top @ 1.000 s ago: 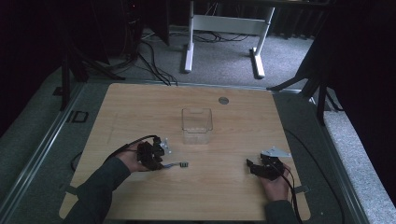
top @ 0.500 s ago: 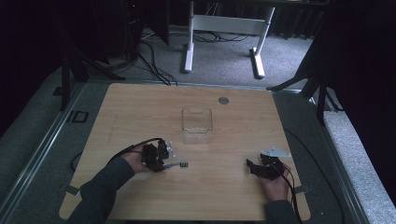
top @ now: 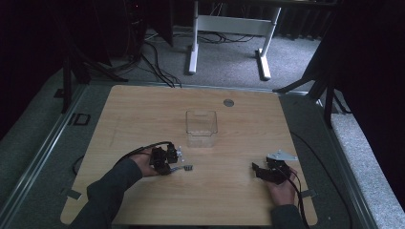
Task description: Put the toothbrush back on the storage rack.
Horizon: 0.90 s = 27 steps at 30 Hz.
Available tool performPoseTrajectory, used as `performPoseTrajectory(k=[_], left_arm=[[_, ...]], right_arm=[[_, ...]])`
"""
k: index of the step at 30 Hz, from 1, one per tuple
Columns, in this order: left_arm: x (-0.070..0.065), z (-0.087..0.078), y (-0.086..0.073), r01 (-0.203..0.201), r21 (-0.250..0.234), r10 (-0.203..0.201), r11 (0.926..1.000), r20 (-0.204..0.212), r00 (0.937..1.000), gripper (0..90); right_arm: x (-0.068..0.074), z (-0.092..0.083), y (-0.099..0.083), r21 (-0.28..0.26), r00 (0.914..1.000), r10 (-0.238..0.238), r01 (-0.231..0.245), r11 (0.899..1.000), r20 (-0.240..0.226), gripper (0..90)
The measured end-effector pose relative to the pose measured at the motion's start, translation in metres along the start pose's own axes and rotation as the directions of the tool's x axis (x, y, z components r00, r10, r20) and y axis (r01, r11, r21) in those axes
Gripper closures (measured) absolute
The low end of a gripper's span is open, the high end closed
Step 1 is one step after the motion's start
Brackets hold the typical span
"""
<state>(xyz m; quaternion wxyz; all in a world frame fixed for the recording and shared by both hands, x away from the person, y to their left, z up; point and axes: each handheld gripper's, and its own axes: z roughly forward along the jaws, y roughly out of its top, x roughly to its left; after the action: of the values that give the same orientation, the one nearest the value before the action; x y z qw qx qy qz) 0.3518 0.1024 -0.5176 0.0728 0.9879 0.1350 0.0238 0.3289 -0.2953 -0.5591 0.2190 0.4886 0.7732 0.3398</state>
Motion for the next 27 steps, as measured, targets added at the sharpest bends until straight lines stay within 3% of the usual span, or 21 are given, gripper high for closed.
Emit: performPoseTrajectory(k=[8,15,27], left_arm=[[0.000,-0.001,-0.001,0.006,-0.003,-0.006,1.0000,-0.003,1.0000,82.0],[0.001,-0.013,-0.004,0.021,-0.059,-0.021,0.9981,-0.005,0.9998,82.1],[0.005,-0.027,-0.011,0.058,-0.116,-0.065,0.9916,-0.056,0.9963,82.1]], right_arm=[[0.000,0.000,0.000,0.000,1.0000,0.000,0.000,1.000,0.000,30.2],[0.000,0.000,0.000,0.000,1.0000,0.000,0.000,1.000,0.000,30.2],[0.000,0.000,0.000,0.000,1.0000,0.000,0.000,1.000,0.000,30.2]])
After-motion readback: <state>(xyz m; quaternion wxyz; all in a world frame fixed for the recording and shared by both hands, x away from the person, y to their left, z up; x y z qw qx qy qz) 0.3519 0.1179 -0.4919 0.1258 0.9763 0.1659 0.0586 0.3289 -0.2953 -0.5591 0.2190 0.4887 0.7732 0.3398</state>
